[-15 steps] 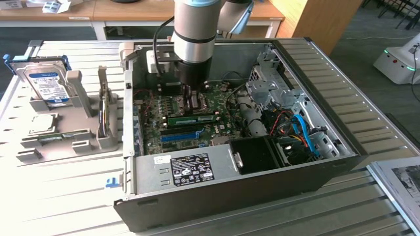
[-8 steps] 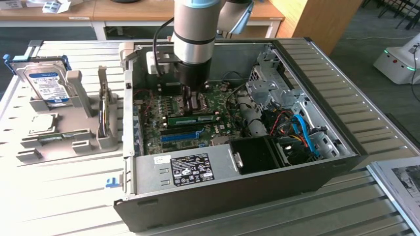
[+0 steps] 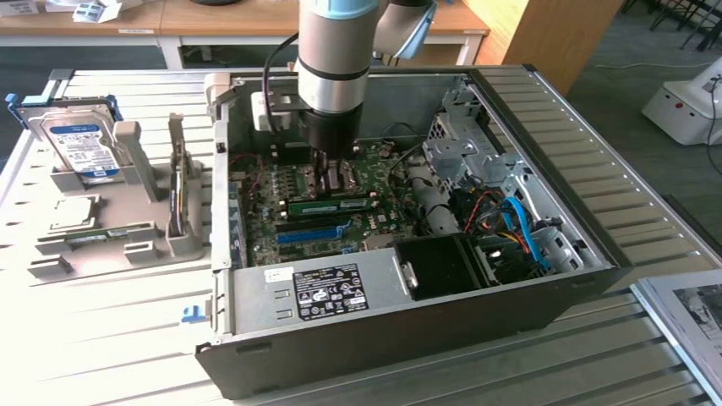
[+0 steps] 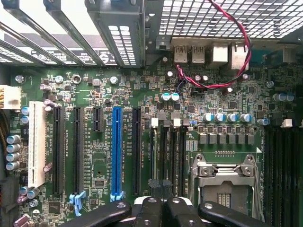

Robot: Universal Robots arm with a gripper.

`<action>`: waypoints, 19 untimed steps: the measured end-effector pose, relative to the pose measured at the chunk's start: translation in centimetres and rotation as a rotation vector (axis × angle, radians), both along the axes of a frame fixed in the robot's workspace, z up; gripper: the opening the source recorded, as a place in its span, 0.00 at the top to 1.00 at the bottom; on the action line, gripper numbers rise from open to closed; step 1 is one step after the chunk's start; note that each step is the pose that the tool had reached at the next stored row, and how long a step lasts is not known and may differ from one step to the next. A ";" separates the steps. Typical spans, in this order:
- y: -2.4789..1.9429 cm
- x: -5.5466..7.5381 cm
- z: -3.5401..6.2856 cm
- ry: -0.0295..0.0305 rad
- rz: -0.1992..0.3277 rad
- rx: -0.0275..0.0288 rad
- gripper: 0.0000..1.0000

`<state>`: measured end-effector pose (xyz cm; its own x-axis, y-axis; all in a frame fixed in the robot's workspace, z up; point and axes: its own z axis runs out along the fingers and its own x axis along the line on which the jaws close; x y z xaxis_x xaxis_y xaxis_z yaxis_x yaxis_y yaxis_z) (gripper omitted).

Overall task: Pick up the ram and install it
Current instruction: 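Press down the ram until it locks into place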

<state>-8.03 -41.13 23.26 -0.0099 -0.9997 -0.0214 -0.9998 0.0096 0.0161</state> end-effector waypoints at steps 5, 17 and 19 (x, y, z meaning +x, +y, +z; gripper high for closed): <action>0.00 0.0 -0.33 0.0001 0.000 -0.0001 0.90; 0.00 0.0 -0.53 0.0001 0.000 -0.0002 0.90; 0.00 0.0 -0.54 0.0001 0.000 -0.0001 0.90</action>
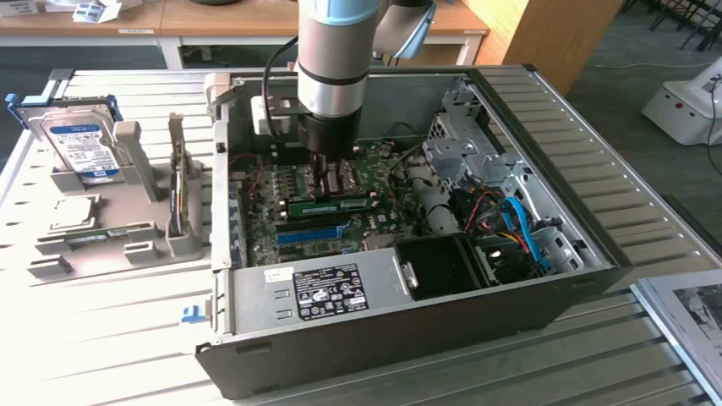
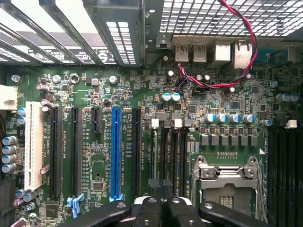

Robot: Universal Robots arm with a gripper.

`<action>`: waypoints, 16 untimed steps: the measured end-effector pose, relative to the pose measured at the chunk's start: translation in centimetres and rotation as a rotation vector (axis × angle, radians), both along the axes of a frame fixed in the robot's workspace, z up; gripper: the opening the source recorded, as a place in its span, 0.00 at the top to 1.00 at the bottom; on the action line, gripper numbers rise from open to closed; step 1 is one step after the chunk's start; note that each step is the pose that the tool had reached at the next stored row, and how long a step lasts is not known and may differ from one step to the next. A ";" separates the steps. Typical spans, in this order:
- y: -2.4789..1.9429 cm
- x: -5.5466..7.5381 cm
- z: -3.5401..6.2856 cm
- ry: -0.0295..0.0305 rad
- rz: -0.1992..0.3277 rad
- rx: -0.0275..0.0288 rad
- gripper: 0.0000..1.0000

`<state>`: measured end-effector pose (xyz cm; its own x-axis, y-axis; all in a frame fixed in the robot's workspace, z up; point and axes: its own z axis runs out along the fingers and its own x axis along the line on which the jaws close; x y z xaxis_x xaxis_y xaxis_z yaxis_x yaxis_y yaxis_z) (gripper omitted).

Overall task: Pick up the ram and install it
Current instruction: 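Press down the ram until it locks into place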

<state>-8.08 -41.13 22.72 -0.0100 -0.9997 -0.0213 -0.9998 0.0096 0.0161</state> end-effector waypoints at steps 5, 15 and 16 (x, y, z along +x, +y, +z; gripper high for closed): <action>0.00 0.0 -0.06 -0.0002 0.000 0.0005 0.90; -0.03 0.0 -0.27 -0.0012 0.000 0.0016 0.90; -0.03 0.0 -0.28 -0.0012 0.000 0.0017 0.90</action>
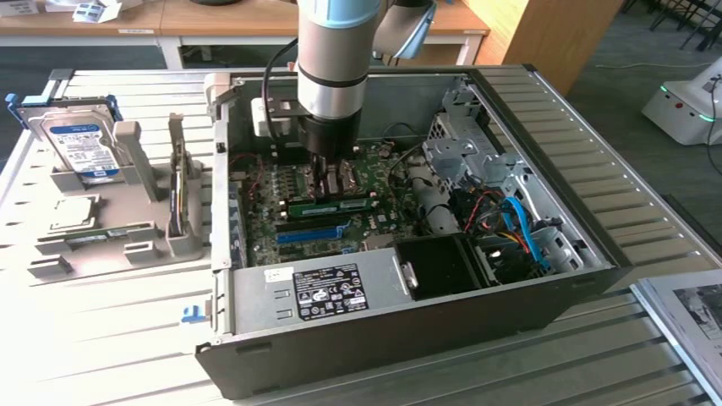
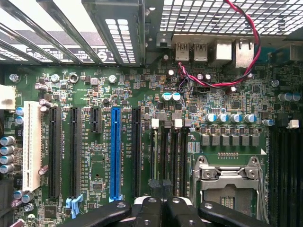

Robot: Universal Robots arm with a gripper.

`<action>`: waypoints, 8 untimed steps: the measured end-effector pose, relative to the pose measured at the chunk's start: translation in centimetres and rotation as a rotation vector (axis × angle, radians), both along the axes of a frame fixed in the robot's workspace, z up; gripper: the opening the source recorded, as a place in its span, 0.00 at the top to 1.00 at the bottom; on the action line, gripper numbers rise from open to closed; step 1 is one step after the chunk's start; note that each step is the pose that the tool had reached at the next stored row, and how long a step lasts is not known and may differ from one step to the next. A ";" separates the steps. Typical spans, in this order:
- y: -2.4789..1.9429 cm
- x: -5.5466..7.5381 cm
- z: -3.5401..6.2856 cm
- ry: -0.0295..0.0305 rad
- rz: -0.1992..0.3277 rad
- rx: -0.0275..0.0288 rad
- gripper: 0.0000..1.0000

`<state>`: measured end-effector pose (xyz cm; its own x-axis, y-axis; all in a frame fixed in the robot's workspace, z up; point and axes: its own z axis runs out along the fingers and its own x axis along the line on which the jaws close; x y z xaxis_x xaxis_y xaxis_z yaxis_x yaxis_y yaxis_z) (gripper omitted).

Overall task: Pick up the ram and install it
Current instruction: 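Press down the ram until it locks into place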

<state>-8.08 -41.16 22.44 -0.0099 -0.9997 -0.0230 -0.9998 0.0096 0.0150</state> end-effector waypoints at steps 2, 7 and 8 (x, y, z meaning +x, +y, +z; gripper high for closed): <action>0.00 0.0 0.00 0.0000 0.000 0.0000 0.90; 0.00 0.0 -0.11 -0.0003 0.000 0.0007 0.90; 0.00 0.0 -0.12 -0.0005 0.000 0.0007 0.90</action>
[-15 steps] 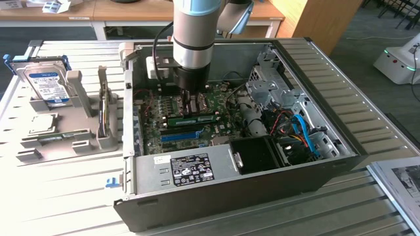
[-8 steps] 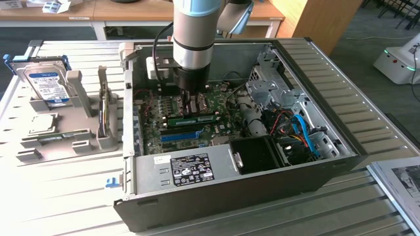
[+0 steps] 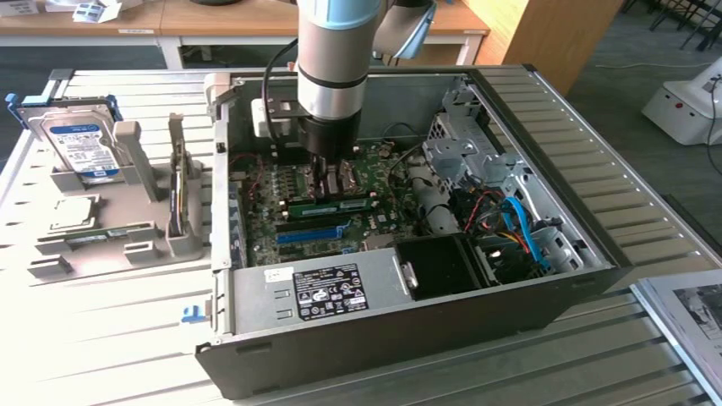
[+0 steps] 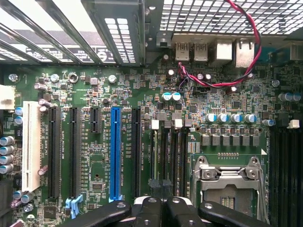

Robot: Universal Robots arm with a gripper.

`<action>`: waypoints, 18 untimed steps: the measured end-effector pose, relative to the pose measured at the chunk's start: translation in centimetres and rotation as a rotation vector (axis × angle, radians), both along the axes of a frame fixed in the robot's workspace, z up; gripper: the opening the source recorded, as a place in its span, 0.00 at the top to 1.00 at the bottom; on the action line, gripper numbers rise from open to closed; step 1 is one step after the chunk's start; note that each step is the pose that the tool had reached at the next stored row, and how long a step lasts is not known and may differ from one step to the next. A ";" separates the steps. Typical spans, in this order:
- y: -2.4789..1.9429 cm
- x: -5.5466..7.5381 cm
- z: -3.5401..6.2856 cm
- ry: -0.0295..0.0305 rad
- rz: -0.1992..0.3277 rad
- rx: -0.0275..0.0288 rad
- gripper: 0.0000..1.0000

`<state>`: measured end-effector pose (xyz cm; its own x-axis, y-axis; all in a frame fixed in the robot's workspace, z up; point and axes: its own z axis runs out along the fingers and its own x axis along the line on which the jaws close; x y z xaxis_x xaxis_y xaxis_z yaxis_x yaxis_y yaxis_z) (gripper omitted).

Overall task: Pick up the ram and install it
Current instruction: 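Press down the ram until it locks into place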

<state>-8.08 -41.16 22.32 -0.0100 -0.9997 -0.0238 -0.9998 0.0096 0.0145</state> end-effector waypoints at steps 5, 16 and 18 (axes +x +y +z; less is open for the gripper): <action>0.00 0.0 -0.01 -0.0001 0.000 0.0001 0.90; 0.00 0.0 -0.04 -0.0001 0.000 0.0011 0.90; 0.02 0.0 0.04 -0.0008 0.000 0.0020 0.90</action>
<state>-8.07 -41.14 22.36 -0.0098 -0.9996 -0.0258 -0.9999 0.0095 0.0138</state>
